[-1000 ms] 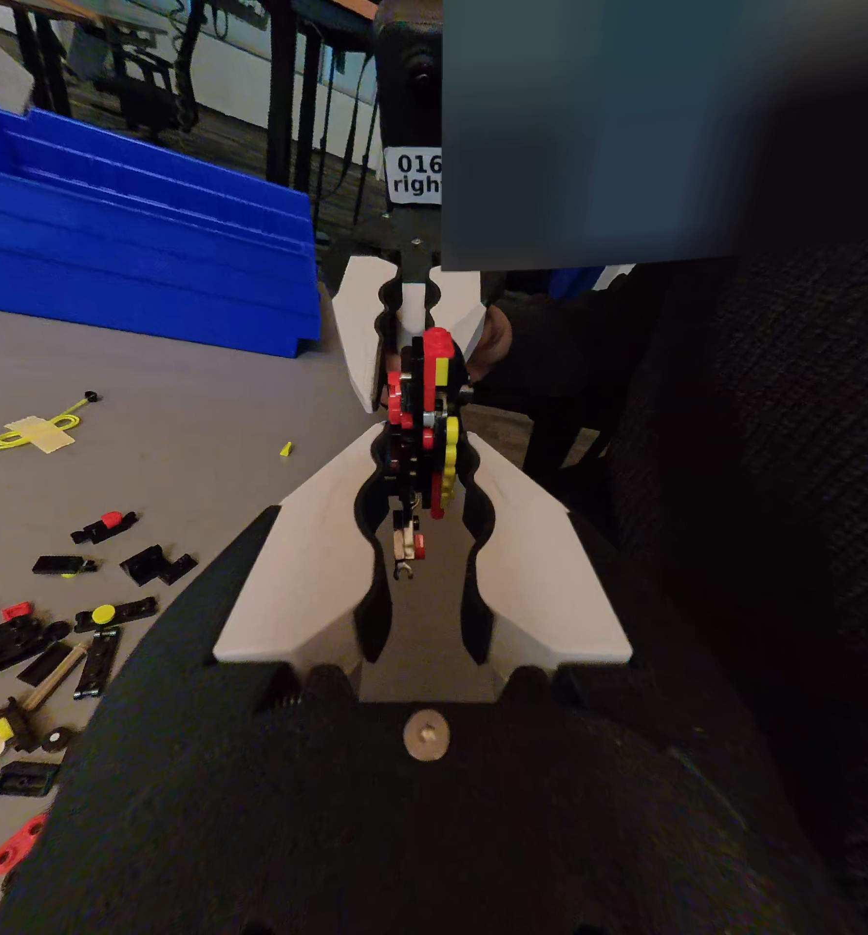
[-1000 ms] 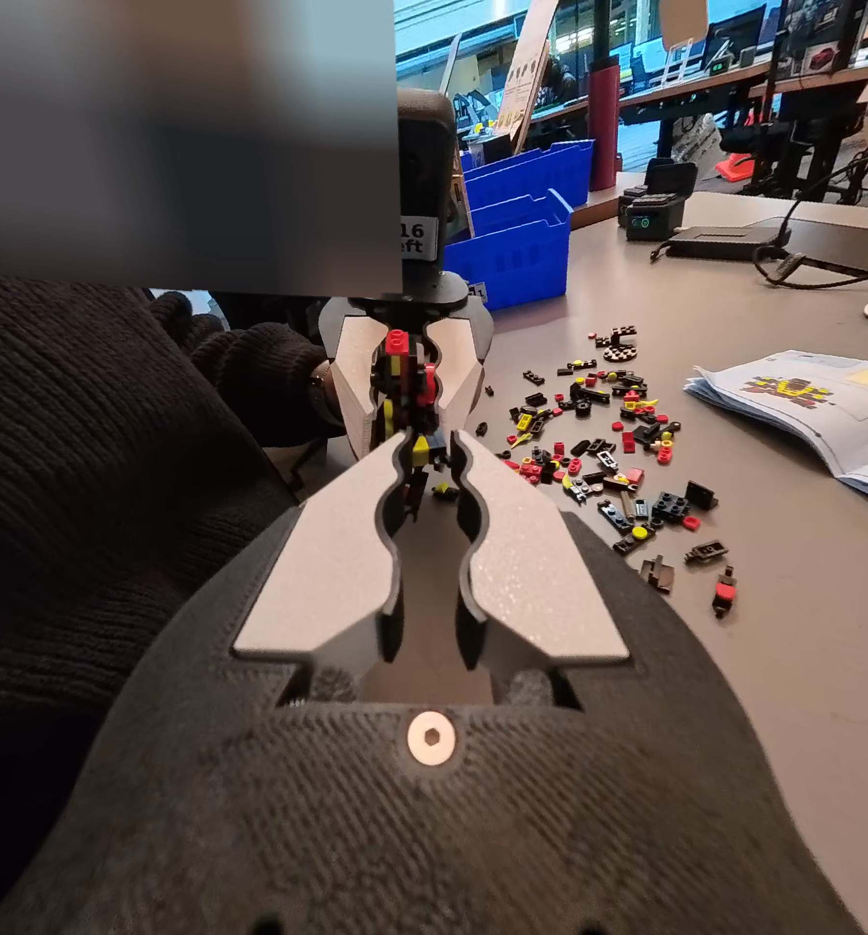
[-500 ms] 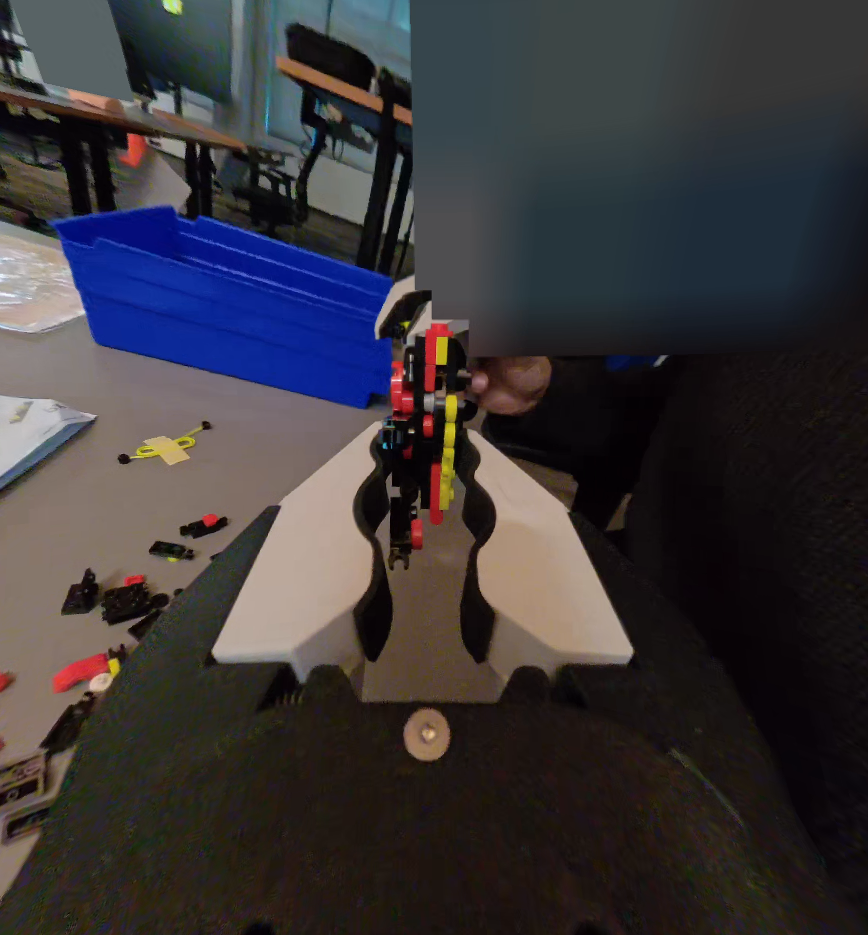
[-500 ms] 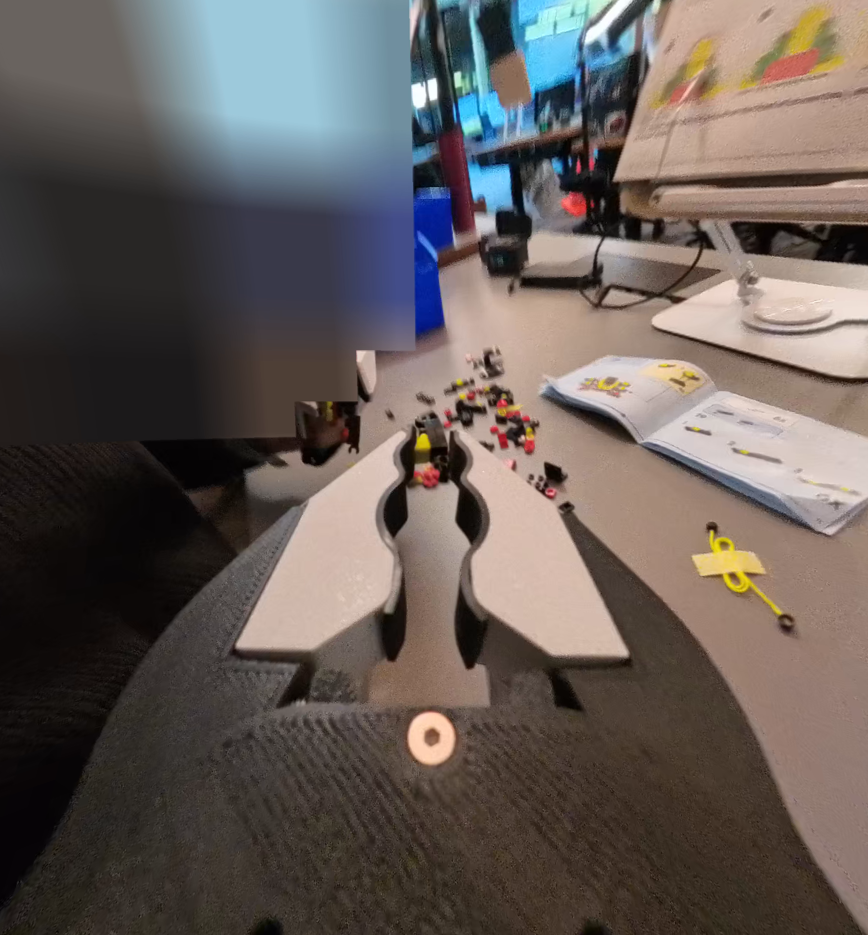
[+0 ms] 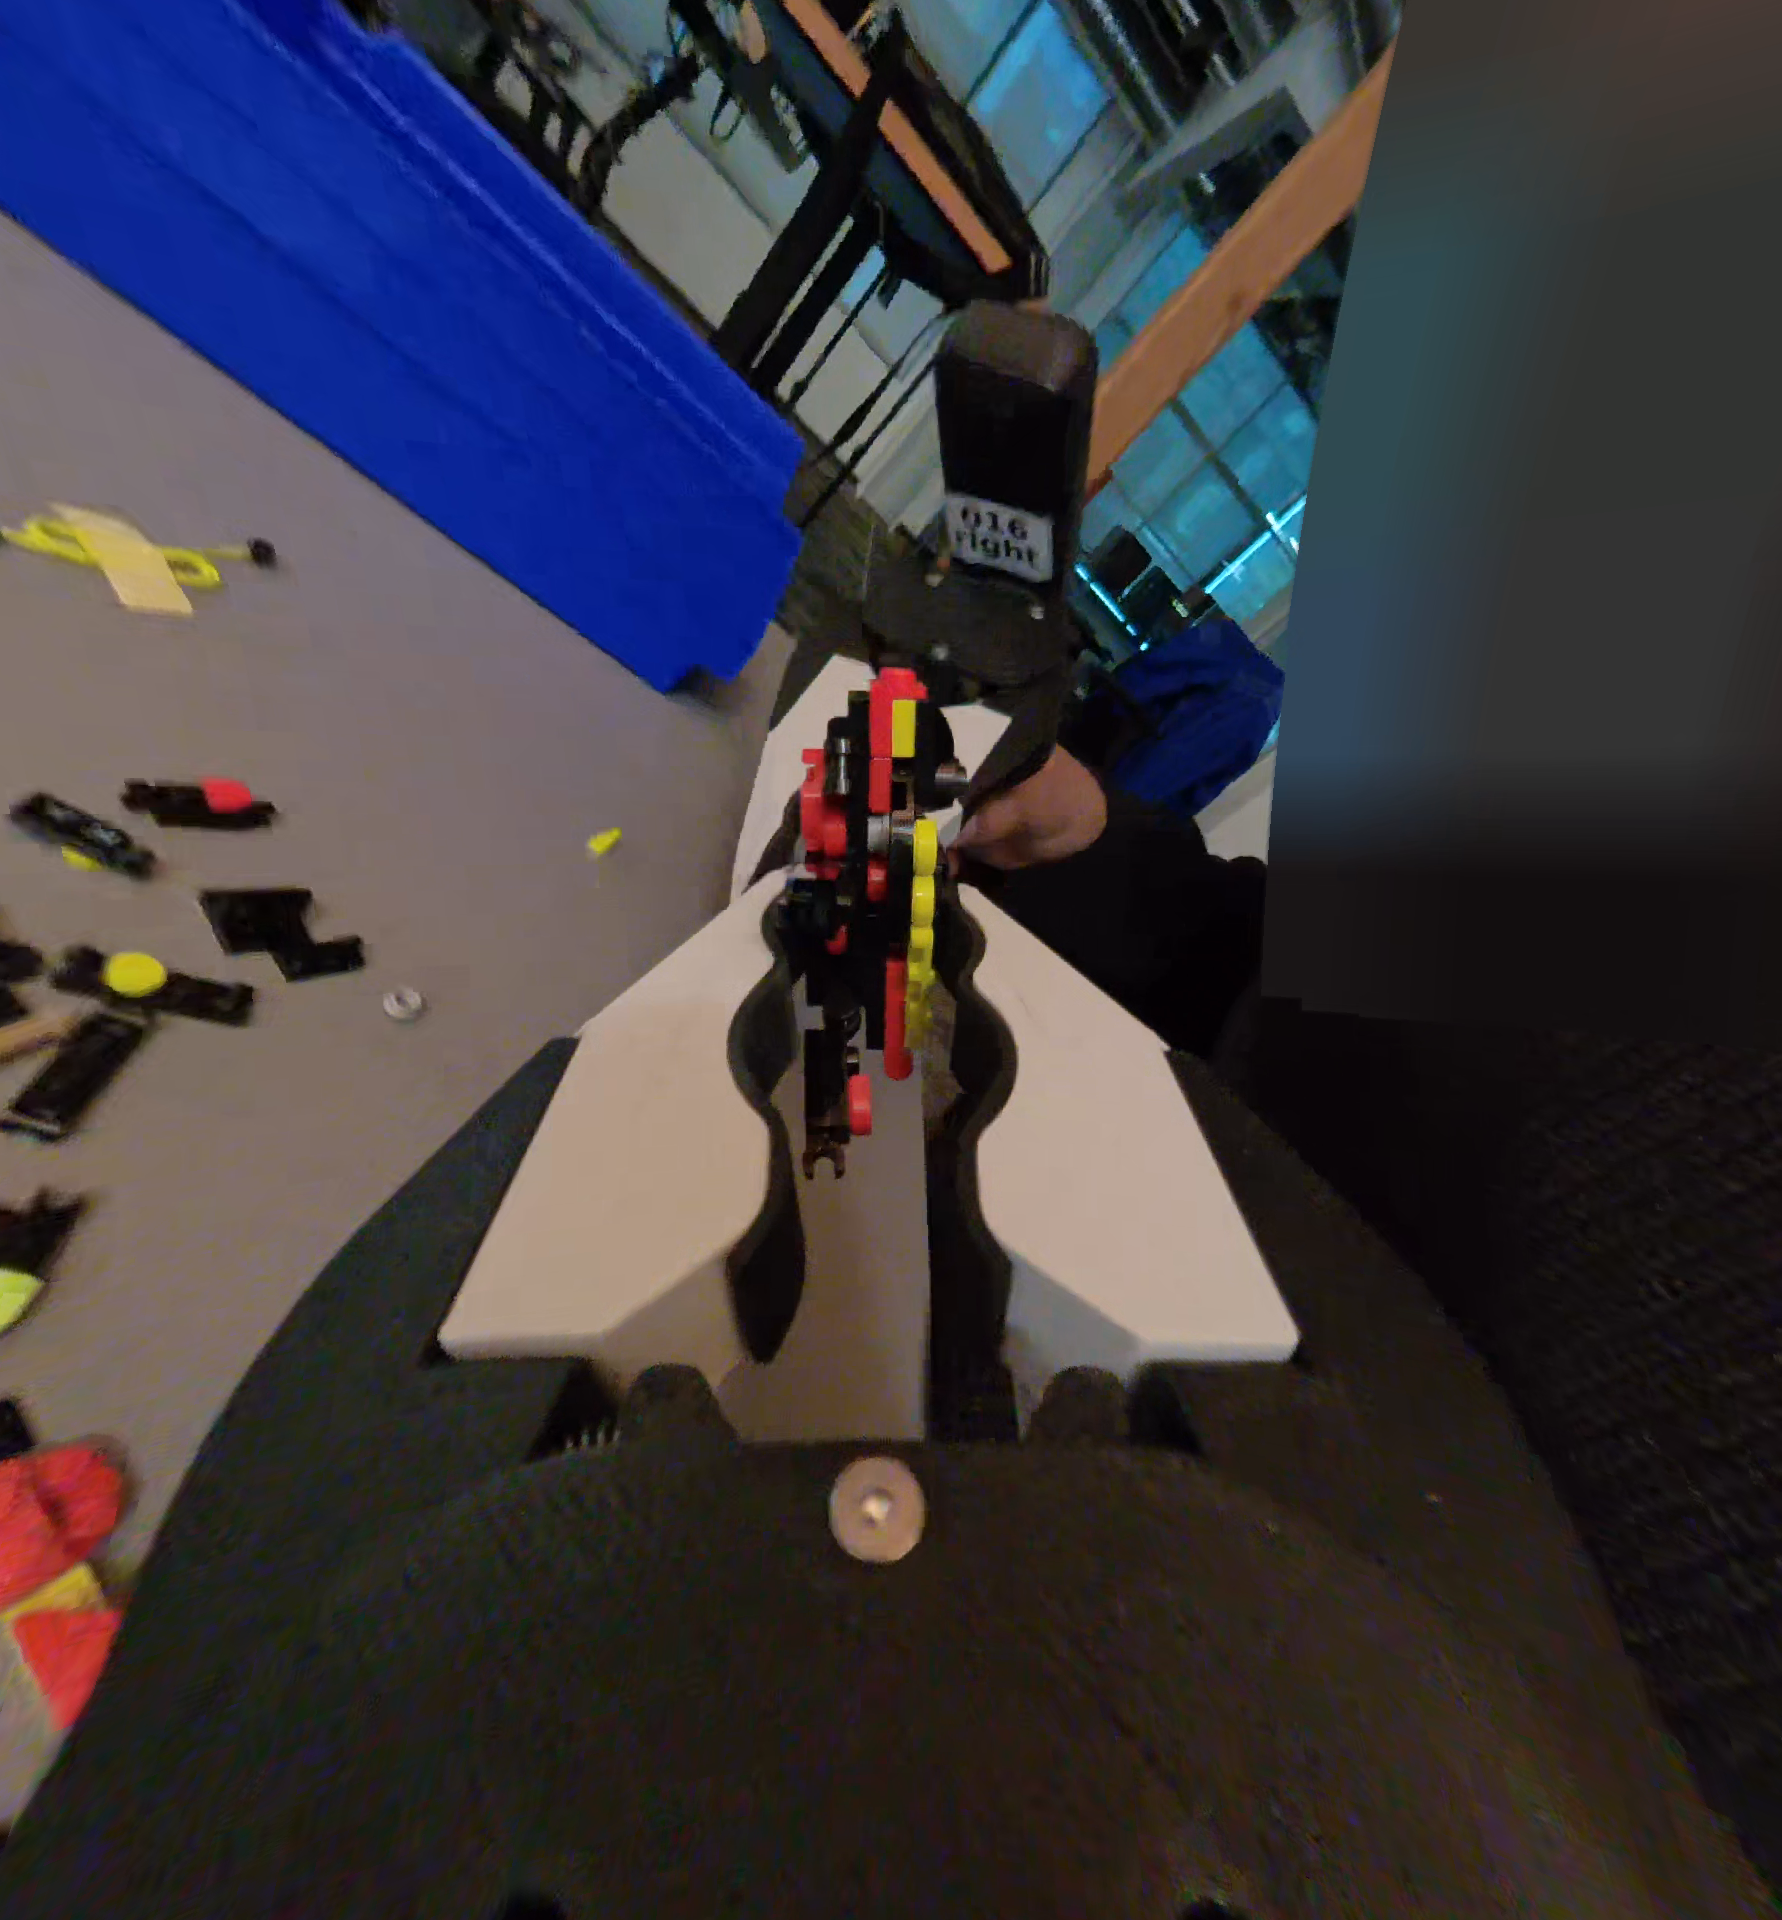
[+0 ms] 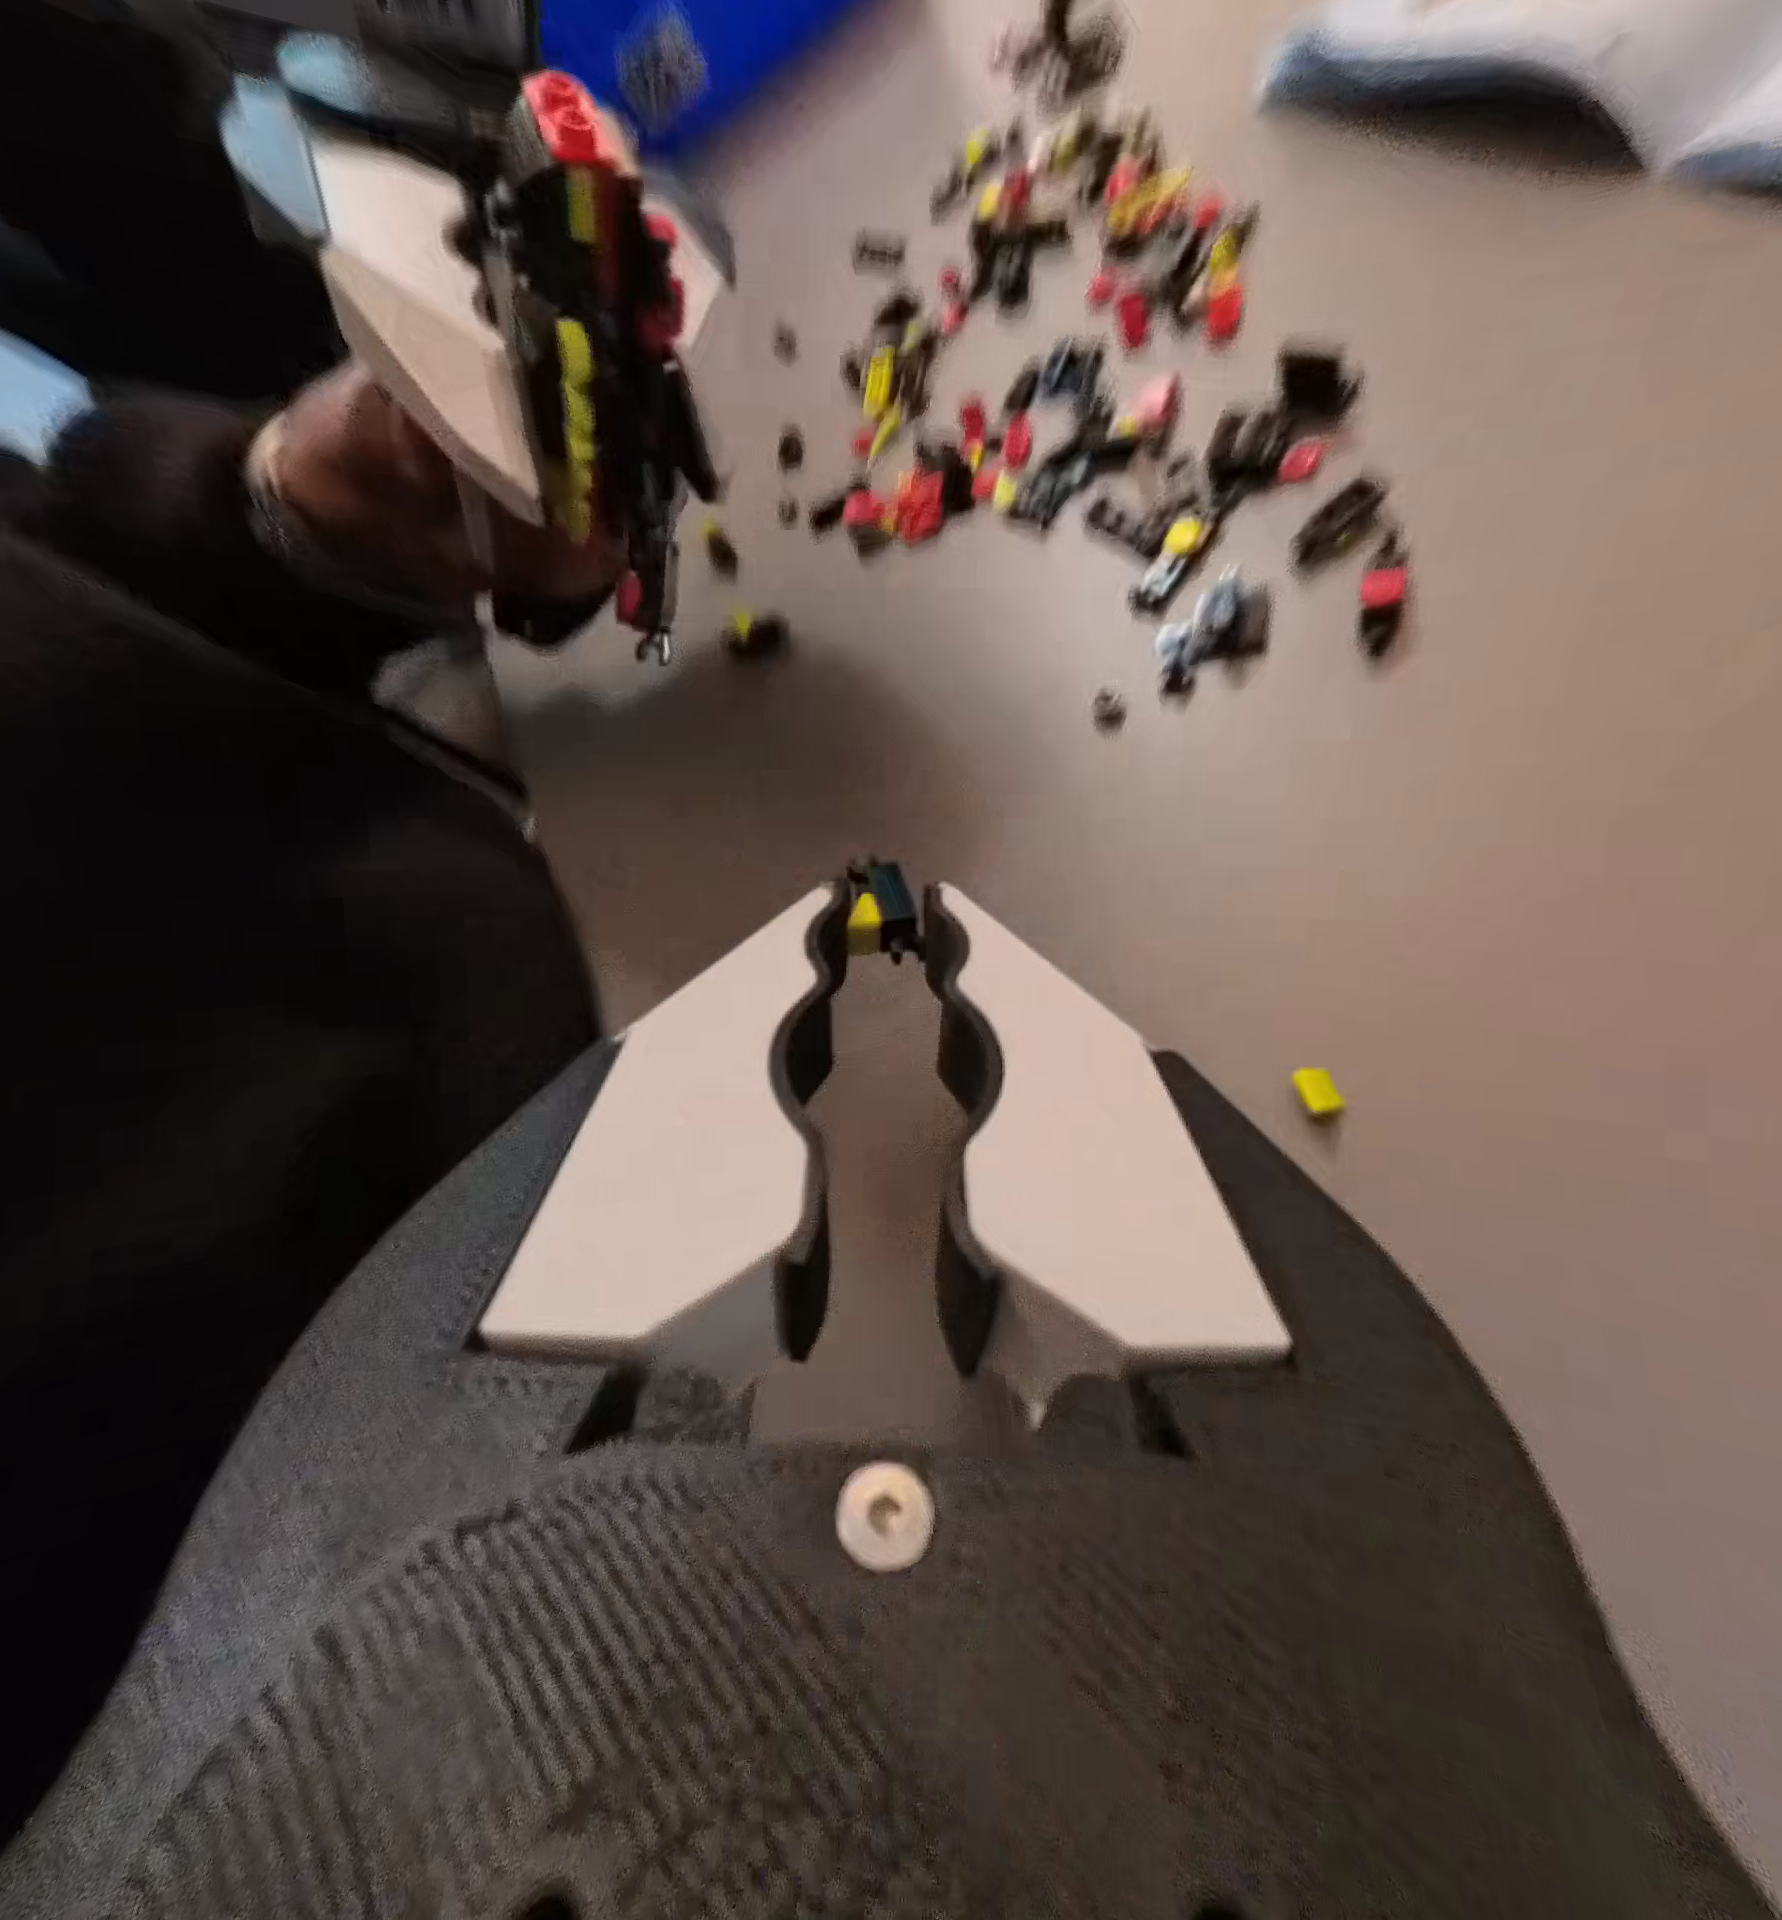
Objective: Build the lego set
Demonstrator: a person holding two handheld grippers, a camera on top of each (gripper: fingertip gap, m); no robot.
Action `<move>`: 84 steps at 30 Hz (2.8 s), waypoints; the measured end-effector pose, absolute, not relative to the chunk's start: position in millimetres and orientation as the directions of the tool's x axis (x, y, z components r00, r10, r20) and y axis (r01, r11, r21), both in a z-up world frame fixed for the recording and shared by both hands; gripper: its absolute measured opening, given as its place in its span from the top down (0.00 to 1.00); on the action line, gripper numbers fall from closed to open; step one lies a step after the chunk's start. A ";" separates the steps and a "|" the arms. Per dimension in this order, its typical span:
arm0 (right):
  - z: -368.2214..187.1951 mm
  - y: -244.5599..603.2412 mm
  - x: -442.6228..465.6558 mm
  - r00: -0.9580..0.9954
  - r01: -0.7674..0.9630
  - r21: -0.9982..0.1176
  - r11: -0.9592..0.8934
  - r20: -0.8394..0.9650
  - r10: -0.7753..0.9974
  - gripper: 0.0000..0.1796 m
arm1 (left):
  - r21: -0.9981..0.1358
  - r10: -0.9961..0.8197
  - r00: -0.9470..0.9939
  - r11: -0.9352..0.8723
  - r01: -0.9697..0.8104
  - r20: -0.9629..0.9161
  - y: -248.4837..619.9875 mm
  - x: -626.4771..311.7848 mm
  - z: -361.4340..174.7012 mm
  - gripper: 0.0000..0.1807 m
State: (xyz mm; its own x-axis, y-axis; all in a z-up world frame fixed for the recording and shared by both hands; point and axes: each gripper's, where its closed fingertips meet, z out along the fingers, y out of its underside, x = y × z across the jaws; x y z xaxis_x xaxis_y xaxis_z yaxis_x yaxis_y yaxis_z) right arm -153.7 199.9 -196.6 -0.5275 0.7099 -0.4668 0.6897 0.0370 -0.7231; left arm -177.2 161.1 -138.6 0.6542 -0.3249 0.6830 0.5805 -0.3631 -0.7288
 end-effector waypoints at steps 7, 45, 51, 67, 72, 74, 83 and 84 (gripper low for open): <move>-206.4 205.7 -153.1 -0.440 0.770 -0.638 -0.018 -0.550 0.710 0.93 | -0.557 -0.242 0.525 -0.571 0.603 0.816 163.7 -136.7 -177.9 0.88; -186.3 162.0 -177.8 -0.456 0.771 -0.608 -0.189 -0.735 0.503 0.77 | -0.526 -0.185 0.531 -0.591 0.612 0.827 167.2 -143.5 -192.1 0.88; -175.3 154.3 -173.7 -0.464 0.794 -0.565 -0.226 -0.803 0.375 0.86 | -0.535 -0.211 0.534 -0.620 0.574 0.818 165.6 -134.9 -190.2 0.83; -229.2 155.9 -177.3 -0.339 0.893 -0.445 -0.070 -0.766 0.546 0.86 | -0.648 -0.094 0.767 -0.605 0.463 0.635 123.5 -201.8 -202.8 0.62; -232.3 160.0 -184.1 -0.378 0.872 -0.489 -0.034 -0.715 0.588 0.82 | -0.633 -0.112 0.751 -0.626 0.454 0.650 124.5 -195.4 -208.3 0.63; -230.2 163.2 -187.5 -0.396 0.856 -0.517 -0.030 -0.691 0.605 0.80 | -0.628 -0.115 0.751 -0.637 0.446 0.650 125.3 -192.1 -211.5 0.63; -210.5 184.2 -194.5 -0.405 0.797 -0.591 -0.124 -0.676 0.616 0.80 | -0.660 -0.162 0.753 -0.620 0.425 0.637 134.4 -176.4 -210.0 0.50; -208.8 185.2 -195.1 -0.413 0.788 -0.604 -0.120 -0.663 0.624 0.80 | -0.677 -0.176 0.756 -0.602 0.424 0.630 138.2 -173.4 -207.7 0.47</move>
